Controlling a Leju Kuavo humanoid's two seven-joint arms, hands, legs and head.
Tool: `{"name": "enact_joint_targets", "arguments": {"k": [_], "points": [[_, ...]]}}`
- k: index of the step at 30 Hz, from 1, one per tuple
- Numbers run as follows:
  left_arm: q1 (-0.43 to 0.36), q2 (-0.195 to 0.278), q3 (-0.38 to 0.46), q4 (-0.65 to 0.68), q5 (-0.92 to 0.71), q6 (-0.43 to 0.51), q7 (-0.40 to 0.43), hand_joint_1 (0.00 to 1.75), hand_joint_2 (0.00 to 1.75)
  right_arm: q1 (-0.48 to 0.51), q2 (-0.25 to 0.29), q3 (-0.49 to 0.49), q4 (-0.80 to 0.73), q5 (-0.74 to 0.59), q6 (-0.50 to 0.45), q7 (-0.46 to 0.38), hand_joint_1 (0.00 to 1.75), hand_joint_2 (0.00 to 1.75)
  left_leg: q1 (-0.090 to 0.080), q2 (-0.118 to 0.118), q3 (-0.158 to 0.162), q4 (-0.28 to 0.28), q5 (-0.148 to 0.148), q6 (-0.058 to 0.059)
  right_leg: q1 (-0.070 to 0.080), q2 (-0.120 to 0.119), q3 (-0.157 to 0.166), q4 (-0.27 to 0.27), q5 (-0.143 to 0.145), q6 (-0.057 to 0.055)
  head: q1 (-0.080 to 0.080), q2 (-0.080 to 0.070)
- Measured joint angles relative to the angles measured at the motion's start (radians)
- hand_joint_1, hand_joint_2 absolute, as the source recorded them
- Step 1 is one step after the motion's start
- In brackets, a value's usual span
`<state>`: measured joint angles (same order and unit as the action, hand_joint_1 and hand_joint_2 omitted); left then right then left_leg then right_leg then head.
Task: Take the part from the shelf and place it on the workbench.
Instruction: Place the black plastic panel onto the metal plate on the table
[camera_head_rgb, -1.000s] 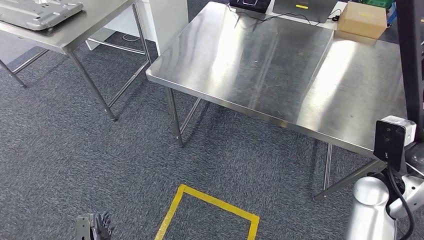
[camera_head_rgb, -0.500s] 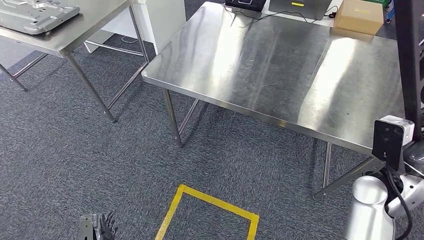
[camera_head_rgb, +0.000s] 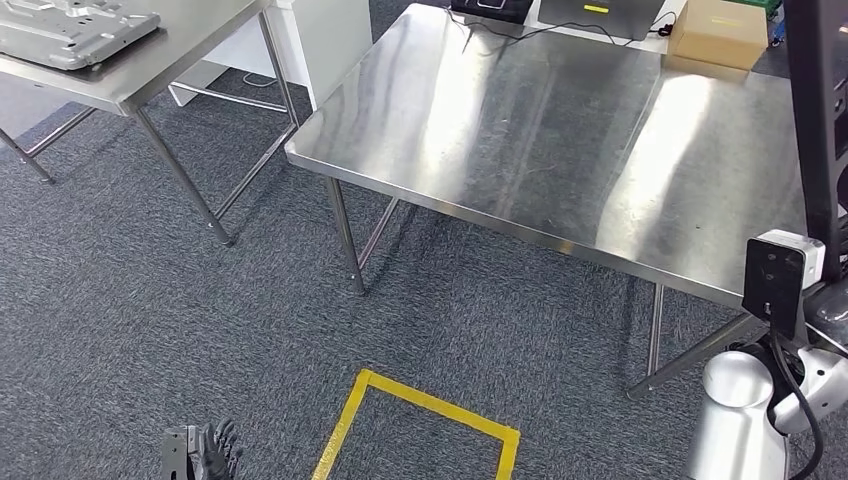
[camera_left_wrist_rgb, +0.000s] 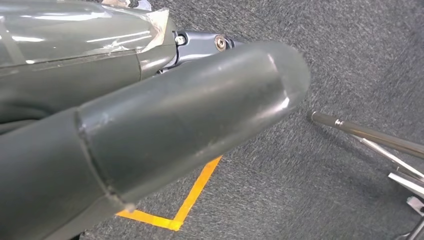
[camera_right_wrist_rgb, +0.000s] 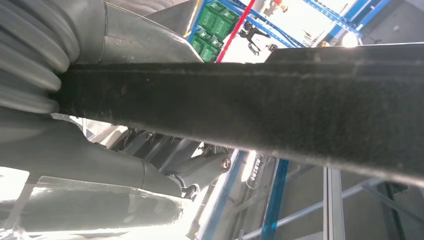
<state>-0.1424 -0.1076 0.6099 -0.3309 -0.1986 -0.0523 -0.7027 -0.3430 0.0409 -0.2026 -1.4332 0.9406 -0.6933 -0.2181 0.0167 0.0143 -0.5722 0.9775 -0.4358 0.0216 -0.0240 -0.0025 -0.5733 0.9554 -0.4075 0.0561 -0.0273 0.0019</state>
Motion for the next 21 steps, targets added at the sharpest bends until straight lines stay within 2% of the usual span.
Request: {"name": "enact_joint_targets", "arguments": {"k": [2,3,4,6,7,8,9,11,12,13,14,15,16,18,19,21], "points": [[-0.001,-0.001,-0.002,0.002,0.001,0.000,0.000,0.00,0.00,0.000,0.000,0.000,-0.001,0.002,0.000,0.001,1.75,1.75,0.009,0.002,0.011,-0.016,0.006,0.008,0.004,0.000,-0.006,0.010,-0.007,0.000,0.000,0.000],[-0.003,-0.001,-0.002,0.003,0.001,0.000,0.000,0.00,0.00,0.000,0.000,0.000,-0.001,0.002,0.000,0.001,1.75,1.75,0.013,0.004,0.018,-0.025,0.010,0.011,0.005,0.000,-0.018,0.037,-0.020,-0.001,0.001,0.000],[-0.005,-0.002,-0.002,0.004,0.001,0.001,-0.001,0.00,0.00,0.001,-0.002,0.000,-0.002,0.002,0.000,0.001,1.75,1.75,0.019,0.006,0.025,-0.032,0.014,0.013,0.005,0.001,-0.041,0.085,-0.042,-0.002,0.003,0.000],[-0.009,-0.001,-0.002,0.008,0.002,0.002,-0.001,0.00,0.00,0.005,-0.006,0.000,-0.002,0.004,0.000,0.002,1.75,1.75,0.022,0.007,0.028,-0.034,0.013,0.012,-0.001,0.002,-0.111,0.226,-0.095,-0.002,0.006,0.000],[-0.009,-0.001,-0.002,0.010,0.002,0.004,0.000,0.00,0.00,0.010,-0.007,0.000,-0.002,0.006,0.000,0.003,1.75,1.75,0.024,0.007,0.028,-0.034,0.011,0.009,-0.007,0.002,-0.141,0.281,-0.111,0.004,0.006,0.000],[-0.010,-0.002,-0.002,0.012,0.003,0.005,0.000,0.00,0.00,0.015,-0.007,0.000,-0.002,0.007,0.000,0.005,1.75,1.75,0.029,0.007,0.029,-0.033,0.009,0.005,-0.012,0.002,-0.155,0.301,-0.112,0.013,0.005,0.000],[-0.010,-0.002,-0.002,0.014,0.004,0.006,0.001,0.00,0.00,0.019,-0.007,-0.001,-0.002,0.009,0.000,0.008,1.75,1.75,0.036,0.006,0.031,-0.032,0.006,-0.002,-0.018,0.002,-0.146,0.278,-0.095,0.027,0.006,0.000],[-0.010,-0.002,-0.002,0.017,0.004,0.007,0.002,0.00,0.00,0.024,-0.008,-0.001,-0.001,0.012,0.000,0.011,1.75,1.75,0.049,0.006,0.040,-0.030,-0.003,-0.023,-0.033,-0.006,-0.076,0.131,-0.032,0.060,0.007,0.000],[-0.010,-0.001,-0.002,0.018,0.004,0.007,0.003,0.00,0.00,0.026,-0.008,-0.001,-0.001,0.014,0.000,0.012,1.75,1.75,0.054,0.006,0.045,-0.032,-0.006,-0.035,-0.032,-0.009,-0.037,0.060,-0.007,0.070,0.008,0.000],[-0.011,0.000,-0.002,0.019,0.004,0.007,0.003,0.00,0.00,0.028,-0.009,-0.002,-0.001,0.015,0.000,0.012,1.75,1.75,0.057,0.006,0.051,-0.039,-0.006,-0.046,-0.030,-0.010,-0.010,0.009,0.009,0.071,0.008,0.000],[-0.011,-0.001,-0.002,0.020,0.004,0.008,0.003,0.00,0.00,0.030,-0.010,-0.002,0.000,0.016,0.001,0.013,1.75,1.75,0.058,0.006,0.057,-0.050,-0.004,-0.056,-0.024,-0.008,0.004,-0.014,0.014,0.065,0.007,0.000],[-0.011,-0.003,-0.002,0.022,0.004,0.008,0.003,0.00,0.00,0.031,-0.011,-0.003,0.000,0.016,0.001,0.015,1.75,1.75,0.060,0.007,0.065,-0.065,0.002,-0.065,-0.015,-0.003,0.010,-0.021,0.016,0.054,0.005,0.000],[-0.012,-0.006,-0.002,0.023,0.004,0.008,0.003,0.00,0.00,0.031,-0.012,-0.004,-0.002,0.017,0.001,0.016,1.75,1.75,0.062,0.009,0.074,-0.080,0.005,-0.073,-0.013,0.001,0.017,-0.032,0.019,0.040,0.003,0.000],[-0.016,-0.009,-0.002,0.025,0.004,0.008,0.003,0.00,0.00,0.030,-0.014,-0.005,-0.006,0.019,0.001,0.016,1.75,1.75,0.064,0.009,0.075,-0.071,-0.010,-0.077,-0.018,0.004,0.038,-0.054,0.019,0.013,-0.004,0.000],[-0.018,-0.009,-0.002,0.026,0.004,0.008,0.004,0.00,0.00,0.029,-0.015,-0.005,-0.009,0.021,0.001,0.017,1.75,1.75,0.063,0.004,0.055,-0.026,-0.032,-0.074,-0.022,0.004,0.050,-0.063,0.018,-0.001,-0.009,0.000],[-0.018,-0.007,-0.002,0.027,0.004,0.010,0.005,0.00,0.00,0.030,-0.013,-0.005,-0.010,0.025,0.001,0.018,1.75,1.75,0.056,-0.009,-0.030,0.135,-0.092,-0.065,-0.022,0.004,0.061,-0.064,0.008,-0.021,-0.017,0.000]]}}
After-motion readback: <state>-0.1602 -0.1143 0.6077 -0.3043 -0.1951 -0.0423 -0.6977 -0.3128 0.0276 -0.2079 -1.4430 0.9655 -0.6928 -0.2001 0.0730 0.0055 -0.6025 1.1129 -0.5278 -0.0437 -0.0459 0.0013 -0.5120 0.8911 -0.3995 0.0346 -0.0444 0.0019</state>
